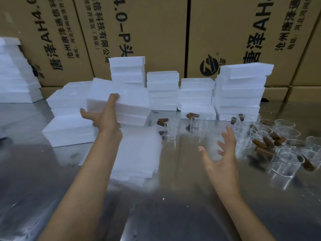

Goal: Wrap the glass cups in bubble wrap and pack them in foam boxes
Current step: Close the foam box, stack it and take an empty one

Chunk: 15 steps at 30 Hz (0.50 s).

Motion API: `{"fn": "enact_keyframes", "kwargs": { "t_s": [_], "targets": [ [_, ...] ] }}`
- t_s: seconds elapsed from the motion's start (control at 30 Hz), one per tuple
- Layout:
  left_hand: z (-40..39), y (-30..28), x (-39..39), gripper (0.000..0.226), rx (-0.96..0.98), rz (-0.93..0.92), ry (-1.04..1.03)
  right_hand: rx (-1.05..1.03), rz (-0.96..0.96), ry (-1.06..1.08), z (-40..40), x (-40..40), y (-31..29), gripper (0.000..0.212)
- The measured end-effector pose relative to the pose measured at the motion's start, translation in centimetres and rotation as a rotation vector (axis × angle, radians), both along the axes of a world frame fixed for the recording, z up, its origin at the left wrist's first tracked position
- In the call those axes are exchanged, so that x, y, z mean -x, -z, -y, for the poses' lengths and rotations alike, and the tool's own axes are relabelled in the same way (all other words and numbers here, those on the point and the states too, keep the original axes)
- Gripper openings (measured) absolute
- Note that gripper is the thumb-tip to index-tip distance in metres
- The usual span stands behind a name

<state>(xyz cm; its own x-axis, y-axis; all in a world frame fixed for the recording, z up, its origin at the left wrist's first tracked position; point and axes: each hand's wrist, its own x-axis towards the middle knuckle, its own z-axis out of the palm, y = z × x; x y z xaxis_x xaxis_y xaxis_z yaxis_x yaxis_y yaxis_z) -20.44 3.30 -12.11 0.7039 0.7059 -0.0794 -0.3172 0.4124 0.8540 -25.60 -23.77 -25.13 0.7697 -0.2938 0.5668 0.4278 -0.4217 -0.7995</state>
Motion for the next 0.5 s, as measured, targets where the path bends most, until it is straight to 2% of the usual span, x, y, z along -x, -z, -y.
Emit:
{"fn": "enact_keyframes", "kwargs": {
  "t_s": [0.13, 0.27, 0.4, 0.5],
  "targets": [
    [-8.5, -0.3, -0.9, 0.13, 0.08, -0.141, -0.235, -0.021, -0.031, 0.014, 0.2, -0.6, 0.5, 0.092],
    [-13.4, -0.5, -1.9, 0.145, 0.112, -0.197, -0.256, -0.022, -0.049, 0.021, 0.0, -0.8, 0.6, 0.091],
    [-16.0, 0.0, -3.3, 0.128, -0.179, -0.446, -0.31, -0.02, -0.073, 0.047, 0.0, -0.9, 0.8, 0.092],
    [-17.1, 0.7, -3.7, 0.125, -0.257, -0.657, -0.362, -0.022, -0.103, 0.059, 0.1, -1.2, 1.0, 0.087]
  ]
}}
